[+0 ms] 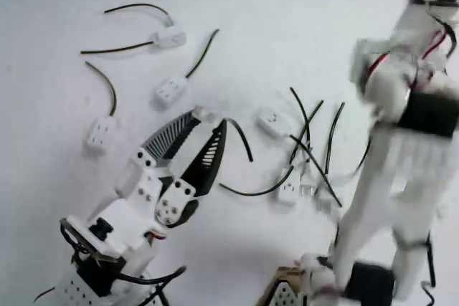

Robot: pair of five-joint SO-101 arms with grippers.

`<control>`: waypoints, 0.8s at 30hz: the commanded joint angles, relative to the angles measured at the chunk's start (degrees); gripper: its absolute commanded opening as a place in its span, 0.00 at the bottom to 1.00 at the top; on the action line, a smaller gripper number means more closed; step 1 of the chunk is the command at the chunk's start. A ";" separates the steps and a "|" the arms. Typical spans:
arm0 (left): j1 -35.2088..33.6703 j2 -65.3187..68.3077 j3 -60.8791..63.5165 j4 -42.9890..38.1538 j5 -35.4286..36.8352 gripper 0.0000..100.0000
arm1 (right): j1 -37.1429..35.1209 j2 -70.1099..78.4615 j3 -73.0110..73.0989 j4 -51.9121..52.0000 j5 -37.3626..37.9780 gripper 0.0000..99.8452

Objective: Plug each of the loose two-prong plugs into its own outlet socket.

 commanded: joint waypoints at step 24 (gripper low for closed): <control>-0.57 -0.66 -2.81 -0.97 0.53 0.02 | -53.41 -17.80 -3.78 7.08 4.13 0.02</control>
